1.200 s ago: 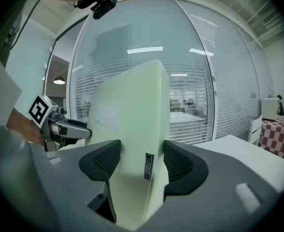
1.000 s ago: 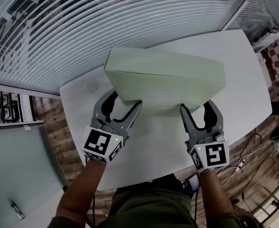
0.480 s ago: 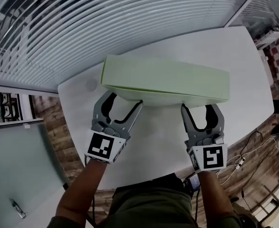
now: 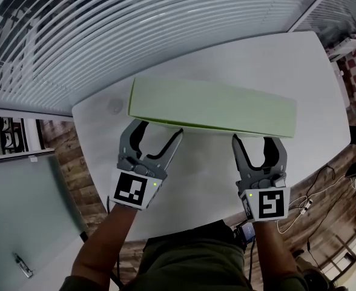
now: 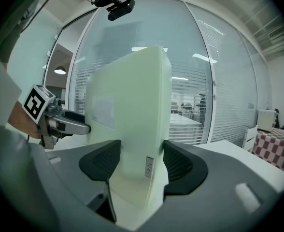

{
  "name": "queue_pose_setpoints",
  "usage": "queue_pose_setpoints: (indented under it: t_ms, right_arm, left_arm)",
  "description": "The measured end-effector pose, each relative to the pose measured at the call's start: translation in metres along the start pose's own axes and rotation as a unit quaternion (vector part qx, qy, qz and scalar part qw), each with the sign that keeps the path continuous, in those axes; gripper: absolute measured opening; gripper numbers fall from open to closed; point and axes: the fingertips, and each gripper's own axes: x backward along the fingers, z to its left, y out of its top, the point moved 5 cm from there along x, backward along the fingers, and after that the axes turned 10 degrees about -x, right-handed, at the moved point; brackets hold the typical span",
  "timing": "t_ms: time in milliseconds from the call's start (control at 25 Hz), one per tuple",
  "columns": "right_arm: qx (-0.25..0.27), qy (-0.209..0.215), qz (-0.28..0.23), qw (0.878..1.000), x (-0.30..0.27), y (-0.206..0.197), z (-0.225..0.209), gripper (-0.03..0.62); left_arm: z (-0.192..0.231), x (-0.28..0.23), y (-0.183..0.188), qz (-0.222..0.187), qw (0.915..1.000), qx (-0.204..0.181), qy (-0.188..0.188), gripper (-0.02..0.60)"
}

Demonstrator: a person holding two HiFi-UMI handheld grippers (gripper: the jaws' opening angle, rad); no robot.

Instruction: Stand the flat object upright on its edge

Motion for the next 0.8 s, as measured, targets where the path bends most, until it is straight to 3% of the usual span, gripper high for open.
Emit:
queue_pose_setpoints:
  t_ms: [800]
  right_arm:
    - [0.011, -0.003, 0.005, 1.0, 0.012, -0.012, 0.003, 0.281]
  left_arm:
    - [-0.011, 0.011, -0.006, -0.002, 0.9999, -0.004, 0.01, 0.296]
